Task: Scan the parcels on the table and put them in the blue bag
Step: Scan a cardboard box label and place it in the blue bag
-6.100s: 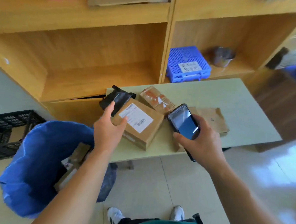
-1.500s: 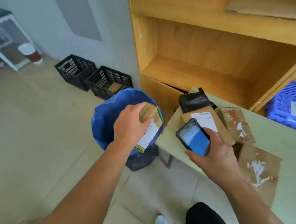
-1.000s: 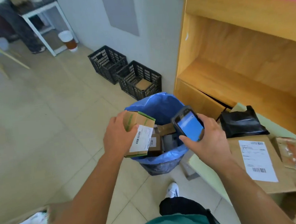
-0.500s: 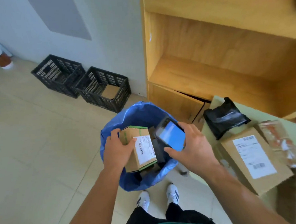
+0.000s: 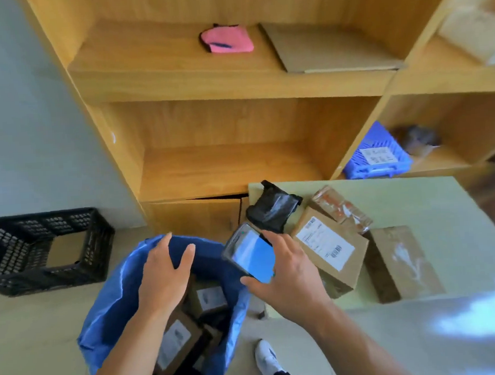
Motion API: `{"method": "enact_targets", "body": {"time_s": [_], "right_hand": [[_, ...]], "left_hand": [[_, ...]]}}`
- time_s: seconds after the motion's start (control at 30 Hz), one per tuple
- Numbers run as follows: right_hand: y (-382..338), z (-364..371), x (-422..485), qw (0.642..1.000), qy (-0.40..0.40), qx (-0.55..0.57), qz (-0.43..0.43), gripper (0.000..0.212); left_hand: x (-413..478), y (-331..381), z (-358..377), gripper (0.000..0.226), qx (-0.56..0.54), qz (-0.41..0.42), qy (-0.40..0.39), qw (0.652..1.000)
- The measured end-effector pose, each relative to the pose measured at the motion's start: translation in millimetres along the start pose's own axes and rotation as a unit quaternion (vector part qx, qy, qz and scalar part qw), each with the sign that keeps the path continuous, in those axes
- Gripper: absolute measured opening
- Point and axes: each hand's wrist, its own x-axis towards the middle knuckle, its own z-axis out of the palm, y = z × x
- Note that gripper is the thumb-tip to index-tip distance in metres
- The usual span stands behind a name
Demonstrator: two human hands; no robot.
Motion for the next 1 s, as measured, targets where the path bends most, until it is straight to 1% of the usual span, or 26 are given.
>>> {"method": "enact_targets", "body": {"time_s": [0.13, 0.3, 0.47, 0.6, 0.73, 0.9, 1.0], "right_hand": [[19, -22, -20, 0.998, 0.039, 0.001, 0.058, 0.091], [56, -46, -48, 0.991, 0.074, 0.007, 0.116, 0.088], [108, -60, -67, 0.985, 0.088, 0.014, 0.145, 0.091], [164, -69, -74, 0.983, 0.076, 0.044, 0.160, 0.090], [226, -73, -70, 0.984, 0.034, 0.041, 0.169, 0.091], [291, -76, -72, 0.980, -0.027, -0.020, 0.196, 0.089], [317, -78, -75, 0.973, -0.067, -0.059, 0.213, 0.087]], "left_hand": [[5, 41, 16, 0.074, 0.029, 0.087, -0.036, 0.995], [-6, 88, 53, 0.073, 0.027, 0.177, -0.099, 0.979], [-25, 122, 98, 0.080, 0.043, 0.215, -0.143, 0.965], [-47, 145, 143, 0.080, 0.047, 0.221, -0.178, 0.958], [-64, 156, 192, 0.082, 0.041, 0.181, -0.166, 0.969], [-67, 150, 243, 0.080, 0.060, 0.133, -0.131, 0.981], [-66, 143, 268, 0.082, 0.088, 0.126, -0.126, 0.980]]}}
